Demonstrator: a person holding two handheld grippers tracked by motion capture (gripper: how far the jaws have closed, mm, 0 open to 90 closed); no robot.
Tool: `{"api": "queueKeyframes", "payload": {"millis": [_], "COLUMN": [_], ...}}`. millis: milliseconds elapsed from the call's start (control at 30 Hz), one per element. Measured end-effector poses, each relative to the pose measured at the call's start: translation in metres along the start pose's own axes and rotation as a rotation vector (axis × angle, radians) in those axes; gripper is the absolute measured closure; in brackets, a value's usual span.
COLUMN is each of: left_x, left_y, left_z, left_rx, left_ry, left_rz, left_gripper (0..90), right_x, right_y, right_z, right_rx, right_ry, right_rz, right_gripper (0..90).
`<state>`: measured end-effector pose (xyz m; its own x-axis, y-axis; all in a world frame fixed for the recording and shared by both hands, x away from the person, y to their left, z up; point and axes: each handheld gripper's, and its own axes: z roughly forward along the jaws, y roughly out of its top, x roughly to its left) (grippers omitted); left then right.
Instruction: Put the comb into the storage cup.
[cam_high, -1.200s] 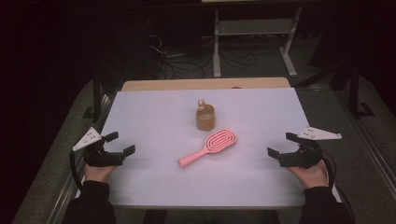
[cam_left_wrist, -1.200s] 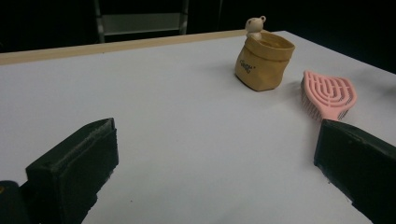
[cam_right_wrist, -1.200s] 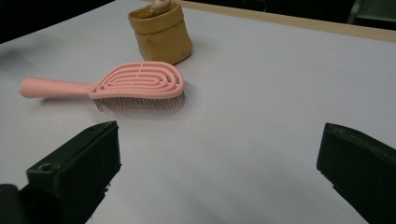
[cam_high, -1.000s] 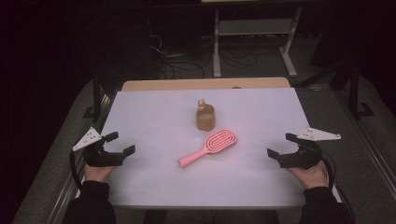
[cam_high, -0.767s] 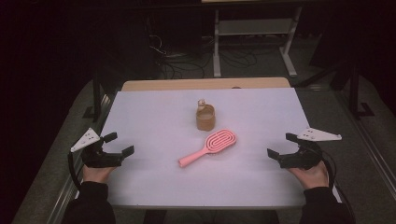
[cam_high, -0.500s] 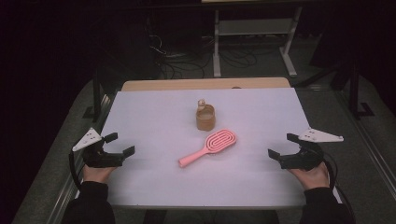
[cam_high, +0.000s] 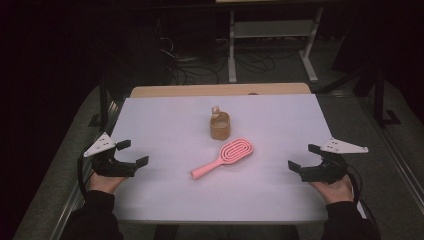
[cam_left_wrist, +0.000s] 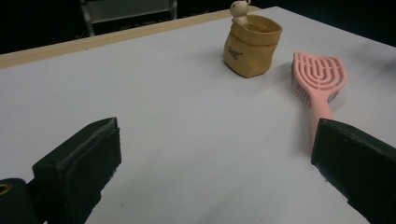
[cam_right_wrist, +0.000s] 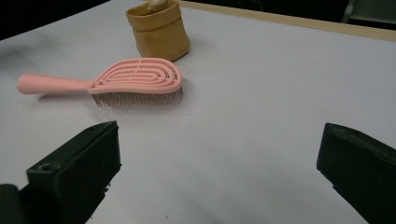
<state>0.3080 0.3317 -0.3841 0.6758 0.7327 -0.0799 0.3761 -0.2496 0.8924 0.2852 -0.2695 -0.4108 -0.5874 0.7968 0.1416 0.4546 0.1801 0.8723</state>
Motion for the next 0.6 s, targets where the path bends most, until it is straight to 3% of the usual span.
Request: {"api": "queueKeyframes", "payload": {"millis": [267,600], "left_x": [-0.006,-0.015], "left_y": [0.021,0.037], "left_z": [0.013,0.027], "left_rx": [0.044,0.083], "left_ry": [-0.047,-0.11], "left_rz": [0.031,0.059], "left_gripper": [0.0,0.0], "right_x": [0.0,-0.001], "right_y": [0.0,-0.001], "right_z": [0.001,0.001], "right_rx": [0.005,0.007], "right_ry": [0.0,-0.002], "right_rz": [0.002,0.001], "right_gripper": [0.0,0.0]}}
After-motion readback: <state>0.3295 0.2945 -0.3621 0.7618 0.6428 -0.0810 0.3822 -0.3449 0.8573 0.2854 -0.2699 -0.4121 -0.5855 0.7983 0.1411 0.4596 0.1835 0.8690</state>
